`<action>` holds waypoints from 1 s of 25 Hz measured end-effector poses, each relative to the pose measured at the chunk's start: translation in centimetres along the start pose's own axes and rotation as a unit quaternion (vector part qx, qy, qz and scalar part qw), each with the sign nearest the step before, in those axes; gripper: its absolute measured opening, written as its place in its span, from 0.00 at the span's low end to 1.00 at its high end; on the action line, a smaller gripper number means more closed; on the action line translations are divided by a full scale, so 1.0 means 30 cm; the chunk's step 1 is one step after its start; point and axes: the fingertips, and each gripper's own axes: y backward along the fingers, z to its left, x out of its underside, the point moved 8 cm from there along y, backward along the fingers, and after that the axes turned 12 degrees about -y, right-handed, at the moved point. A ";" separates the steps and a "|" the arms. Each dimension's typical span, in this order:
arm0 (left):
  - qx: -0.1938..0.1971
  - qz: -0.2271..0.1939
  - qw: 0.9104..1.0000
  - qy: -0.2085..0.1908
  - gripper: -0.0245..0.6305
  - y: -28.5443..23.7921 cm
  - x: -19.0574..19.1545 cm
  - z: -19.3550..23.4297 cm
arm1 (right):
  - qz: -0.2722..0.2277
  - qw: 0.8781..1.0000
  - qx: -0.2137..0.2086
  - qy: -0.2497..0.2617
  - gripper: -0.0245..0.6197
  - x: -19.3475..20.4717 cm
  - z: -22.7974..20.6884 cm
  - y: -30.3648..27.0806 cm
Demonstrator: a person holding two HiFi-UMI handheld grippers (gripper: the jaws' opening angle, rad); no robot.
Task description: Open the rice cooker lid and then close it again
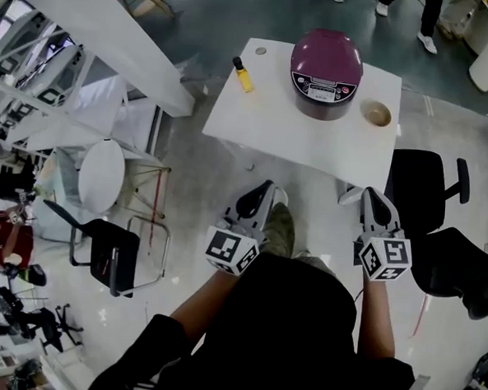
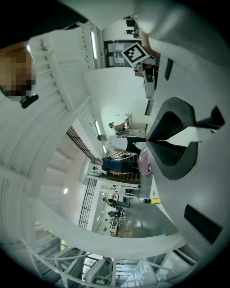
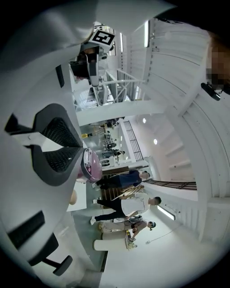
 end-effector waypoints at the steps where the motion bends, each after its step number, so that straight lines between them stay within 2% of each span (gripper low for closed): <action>1: -0.003 0.000 1.000 -0.004 0.04 0.029 -0.001 -0.008 | -0.005 1.000 -0.002 0.000 0.04 0.001 0.014 0.024; 6: -0.016 -0.012 1.000 -0.019 0.04 0.142 -0.004 0.007 | -0.016 1.000 0.007 0.012 0.04 0.002 0.096 0.105; 12: -0.008 -0.016 1.000 -0.023 0.04 0.254 0.045 0.107 | -0.028 0.998 0.013 0.052 0.04 0.002 0.239 0.154; 16: 0.001 -0.012 1.000 0.004 0.04 0.345 0.092 0.169 | -0.043 0.998 0.032 0.038 0.04 0.037 0.320 0.177; 19: 0.015 -0.019 1.000 -0.018 0.04 0.405 0.101 0.230 | -0.044 0.997 0.046 0.046 0.04 0.081 0.407 0.191; 25: 0.023 -0.029 0.999 -0.029 0.04 0.495 0.103 0.328 | -0.038 0.996 0.066 0.045 0.04 0.149 0.578 0.208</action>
